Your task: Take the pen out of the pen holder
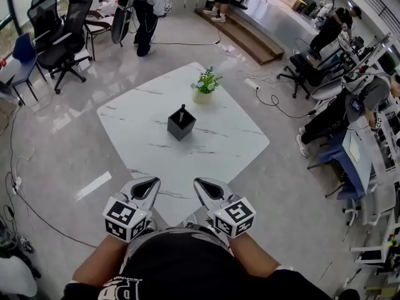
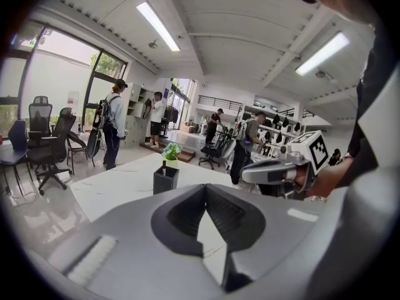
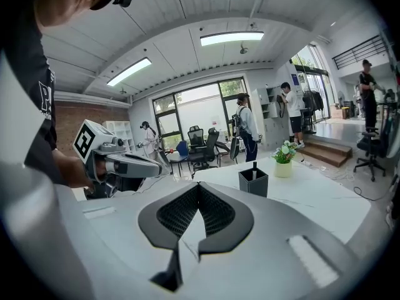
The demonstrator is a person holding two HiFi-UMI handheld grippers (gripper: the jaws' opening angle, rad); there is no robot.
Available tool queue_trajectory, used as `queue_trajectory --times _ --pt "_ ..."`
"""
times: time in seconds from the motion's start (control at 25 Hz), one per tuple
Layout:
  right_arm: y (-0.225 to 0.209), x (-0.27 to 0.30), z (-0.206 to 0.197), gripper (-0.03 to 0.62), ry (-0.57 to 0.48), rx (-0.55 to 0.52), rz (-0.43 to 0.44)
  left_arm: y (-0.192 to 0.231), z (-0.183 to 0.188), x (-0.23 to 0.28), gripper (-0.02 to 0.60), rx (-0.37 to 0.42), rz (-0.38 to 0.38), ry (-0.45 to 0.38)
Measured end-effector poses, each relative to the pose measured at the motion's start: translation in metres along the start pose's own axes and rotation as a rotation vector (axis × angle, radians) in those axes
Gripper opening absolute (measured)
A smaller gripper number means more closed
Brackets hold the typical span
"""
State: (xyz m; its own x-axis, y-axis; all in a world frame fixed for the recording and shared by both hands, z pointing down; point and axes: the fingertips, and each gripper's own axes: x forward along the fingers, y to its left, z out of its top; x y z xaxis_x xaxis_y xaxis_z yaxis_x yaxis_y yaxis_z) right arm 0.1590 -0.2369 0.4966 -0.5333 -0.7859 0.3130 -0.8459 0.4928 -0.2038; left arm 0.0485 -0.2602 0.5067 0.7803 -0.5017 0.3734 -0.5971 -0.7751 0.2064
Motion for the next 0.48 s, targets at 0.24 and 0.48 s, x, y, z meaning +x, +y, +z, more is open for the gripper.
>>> queue_trajectory --times 0.24,0.48 --pt "-0.011 -0.002 0.002 0.0 -0.01 0.009 -0.004 -0.004 0.003 0.007 0.057 0.001 0.008 0.007" --pt "-0.015 0.0 0.002 0.0 -0.023 0.005 -0.011 -0.003 0.004 0.012 0.057 0.011 0.005 0.009"
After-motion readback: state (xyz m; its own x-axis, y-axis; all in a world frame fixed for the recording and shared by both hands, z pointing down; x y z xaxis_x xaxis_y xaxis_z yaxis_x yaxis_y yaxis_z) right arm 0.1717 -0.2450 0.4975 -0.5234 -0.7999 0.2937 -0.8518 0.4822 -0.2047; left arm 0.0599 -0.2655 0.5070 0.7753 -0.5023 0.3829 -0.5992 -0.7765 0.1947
